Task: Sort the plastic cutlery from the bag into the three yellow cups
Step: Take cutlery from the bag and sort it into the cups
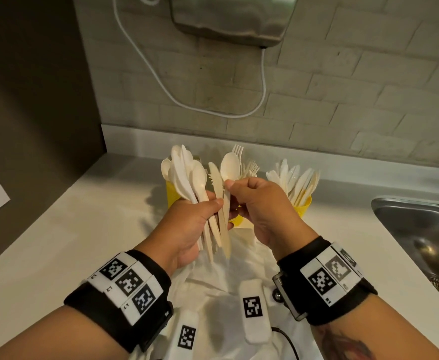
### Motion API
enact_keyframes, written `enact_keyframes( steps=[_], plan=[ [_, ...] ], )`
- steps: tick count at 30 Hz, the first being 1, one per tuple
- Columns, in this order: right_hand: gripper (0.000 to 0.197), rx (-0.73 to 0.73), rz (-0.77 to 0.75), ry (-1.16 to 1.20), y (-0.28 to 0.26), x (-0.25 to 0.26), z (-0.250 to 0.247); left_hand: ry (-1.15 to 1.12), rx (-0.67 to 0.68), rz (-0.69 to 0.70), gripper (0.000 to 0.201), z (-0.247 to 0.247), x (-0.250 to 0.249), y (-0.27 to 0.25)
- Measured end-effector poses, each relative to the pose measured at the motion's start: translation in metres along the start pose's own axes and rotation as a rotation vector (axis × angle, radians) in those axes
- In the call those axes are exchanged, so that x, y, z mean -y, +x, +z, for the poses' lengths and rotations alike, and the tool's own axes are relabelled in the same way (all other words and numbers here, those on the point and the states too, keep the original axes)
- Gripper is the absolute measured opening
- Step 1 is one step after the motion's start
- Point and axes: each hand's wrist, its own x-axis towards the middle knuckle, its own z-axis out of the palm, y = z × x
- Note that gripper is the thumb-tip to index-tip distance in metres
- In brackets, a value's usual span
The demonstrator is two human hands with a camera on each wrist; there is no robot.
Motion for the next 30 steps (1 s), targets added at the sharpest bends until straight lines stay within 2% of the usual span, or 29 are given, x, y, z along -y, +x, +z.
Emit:
enact_keyframes(
  steps=[4, 7, 10, 11, 13, 16, 20, 23, 27, 30],
  plan=[
    [0.018, -0.158, -0.088, 0.077, 0.004, 0.003, 0.001, -0.081, -0.053, -0.011, 0.016, -0.003, 0.001, 0.003],
    [0.021, -0.091, -0.151, 0.071, -0.003, 0.013, 0.002, -0.013, -0.032, -0.013, 0.010, -0.006, 0.002, -0.001],
    [0.036, 0.082, -0.208, -0.431, -0.011, 0.011, 0.008, 0.126, 0.069, 0.028, 0.007, -0.007, 0.006, -0.006],
    [0.036, 0.108, -0.231, -0.577, -0.013, 0.009, 0.011, 0.175, 0.091, 0.045, 0.006, -0.007, 0.007, -0.007],
    [0.027, 0.093, -0.239, -0.658, -0.014, 0.007, 0.013, 0.230, 0.120, 0.068, 0.015, -0.006, 0.007, -0.009],
    [0.023, 0.120, -0.170, -0.615, -0.012, 0.004, 0.011, 0.272, 0.149, 0.098, 0.025, -0.009, 0.005, -0.013],
    [0.044, 0.139, -0.071, -0.525, -0.005, -0.003, 0.009, 0.272, 0.170, 0.092, 0.038, -0.009, 0.002, -0.012],
    [0.034, 0.151, -0.072, -0.344, 0.001, -0.010, 0.008, 0.250, 0.223, 0.055, 0.037, -0.007, -0.001, -0.011],
    [0.026, 0.068, -0.020, -0.017, 0.003, -0.017, 0.010, 0.081, 0.277, -0.015, 0.018, -0.008, -0.003, -0.005],
    [0.019, -0.088, -0.028, 0.021, 0.007, -0.015, 0.012, 0.007, 0.284, -0.045, 0.032, -0.009, 0.000, -0.003]
  ],
)
